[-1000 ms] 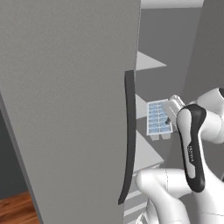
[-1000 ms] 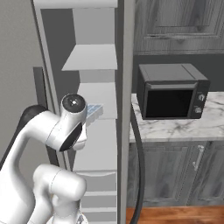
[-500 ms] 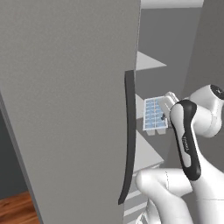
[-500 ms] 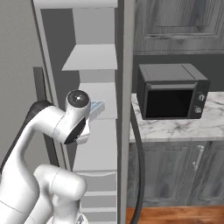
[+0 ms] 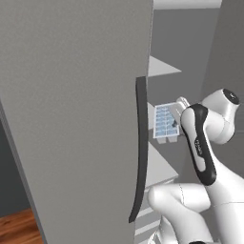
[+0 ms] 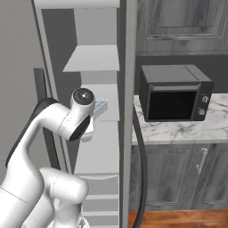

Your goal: The ice cube tray has been filled with water. Take the tray and place it in the freezer to make ice. Close the freezer door after placing the tray.

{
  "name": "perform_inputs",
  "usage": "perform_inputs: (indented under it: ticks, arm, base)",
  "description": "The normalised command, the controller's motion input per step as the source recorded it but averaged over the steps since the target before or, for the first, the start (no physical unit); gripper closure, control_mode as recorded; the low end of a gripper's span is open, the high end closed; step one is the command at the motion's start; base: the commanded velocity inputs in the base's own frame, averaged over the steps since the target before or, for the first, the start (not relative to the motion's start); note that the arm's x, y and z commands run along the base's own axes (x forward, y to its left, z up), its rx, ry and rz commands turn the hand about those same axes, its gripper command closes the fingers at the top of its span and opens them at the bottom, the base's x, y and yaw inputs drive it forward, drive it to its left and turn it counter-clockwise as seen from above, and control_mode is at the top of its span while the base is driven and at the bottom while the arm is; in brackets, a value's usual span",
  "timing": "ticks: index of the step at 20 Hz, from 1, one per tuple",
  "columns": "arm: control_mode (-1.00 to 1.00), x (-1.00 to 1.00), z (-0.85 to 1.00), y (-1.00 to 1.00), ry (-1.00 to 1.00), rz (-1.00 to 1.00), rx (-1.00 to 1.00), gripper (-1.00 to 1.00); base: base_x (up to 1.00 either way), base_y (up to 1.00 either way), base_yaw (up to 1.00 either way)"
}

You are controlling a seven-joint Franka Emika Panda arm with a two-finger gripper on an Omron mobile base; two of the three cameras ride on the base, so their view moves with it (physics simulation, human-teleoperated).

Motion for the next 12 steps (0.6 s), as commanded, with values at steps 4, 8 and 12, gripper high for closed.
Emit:
perform_inputs:
  ticks: [4,8,12]
  arm:
    - [-1.00,0.27,0.00,0.00,0.00,0.04,0.00,1.00]
    - [-1.00,0.21,-0.02,0.00,0.00,0.05,0.00,1.00]
    - [-1.00,0.26,-0.08,0.00,0.00,0.05,0.00,1.00]
  base:
    - [0.00,0.00,0.00]
    - [0.00,0.00,0.00]
    - [0.00,0.00,0.00]
